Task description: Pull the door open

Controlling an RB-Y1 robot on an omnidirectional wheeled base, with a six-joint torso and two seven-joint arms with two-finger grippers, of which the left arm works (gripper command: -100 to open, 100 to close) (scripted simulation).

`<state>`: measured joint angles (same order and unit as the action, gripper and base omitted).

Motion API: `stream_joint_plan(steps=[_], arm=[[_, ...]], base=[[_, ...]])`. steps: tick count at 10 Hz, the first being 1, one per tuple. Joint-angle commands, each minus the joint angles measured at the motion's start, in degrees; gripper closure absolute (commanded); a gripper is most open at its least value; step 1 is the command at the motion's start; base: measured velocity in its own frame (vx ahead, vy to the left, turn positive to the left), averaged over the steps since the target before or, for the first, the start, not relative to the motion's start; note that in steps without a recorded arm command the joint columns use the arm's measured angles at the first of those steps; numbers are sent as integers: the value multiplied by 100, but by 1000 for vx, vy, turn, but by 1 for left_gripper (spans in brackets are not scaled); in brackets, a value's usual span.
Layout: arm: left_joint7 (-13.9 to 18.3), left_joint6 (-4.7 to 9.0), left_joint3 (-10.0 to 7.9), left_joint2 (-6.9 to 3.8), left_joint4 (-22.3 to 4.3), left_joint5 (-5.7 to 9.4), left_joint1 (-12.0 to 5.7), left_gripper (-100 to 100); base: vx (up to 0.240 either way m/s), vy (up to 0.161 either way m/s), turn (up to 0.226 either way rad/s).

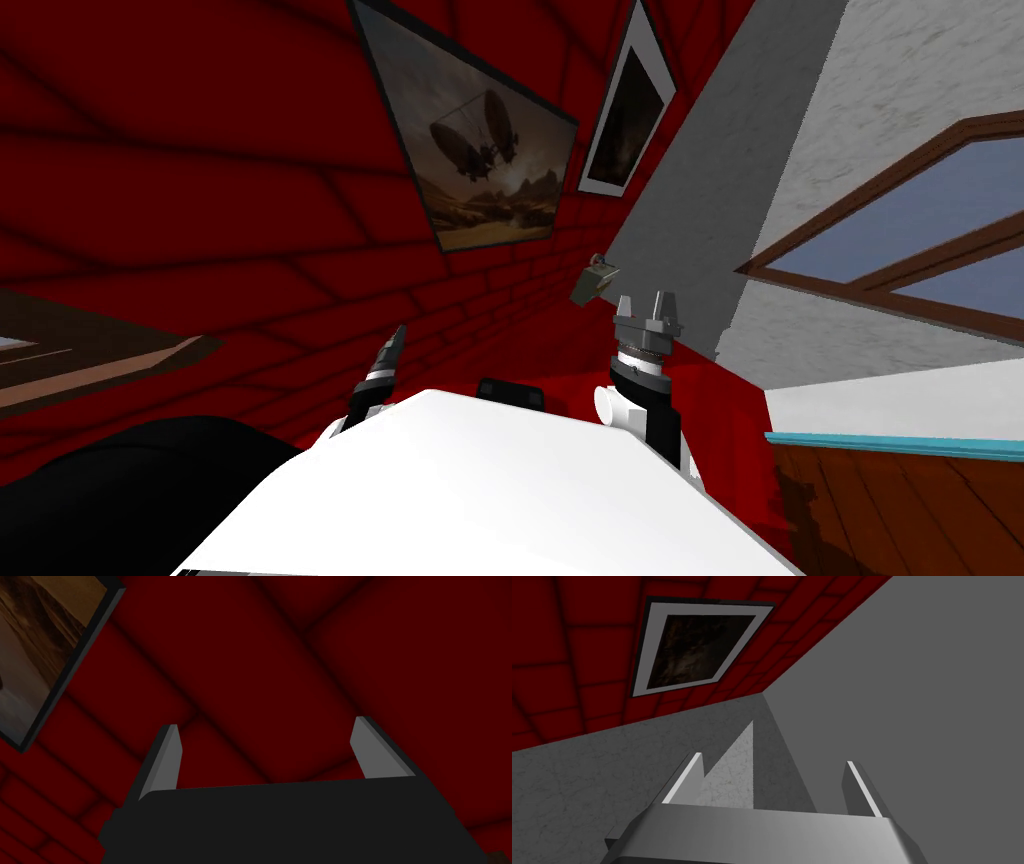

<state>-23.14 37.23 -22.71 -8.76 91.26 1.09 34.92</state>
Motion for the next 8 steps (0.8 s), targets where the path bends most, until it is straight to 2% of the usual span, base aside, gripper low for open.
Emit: stream_joint_plan(steps=[1,4,6,8], arm=[[-125,39,-72,13,-111,-16,23,-100],[-261,86,-169,6,-273,-29,38,-100],[-401,135,-271,5,-435,-42,48,-100],[-506,171,-347,5,-557,-52,55,-100]], base=[[-50,-42,322],[-44,-28,307],[-36,-42,414],[-48,-47,330]])
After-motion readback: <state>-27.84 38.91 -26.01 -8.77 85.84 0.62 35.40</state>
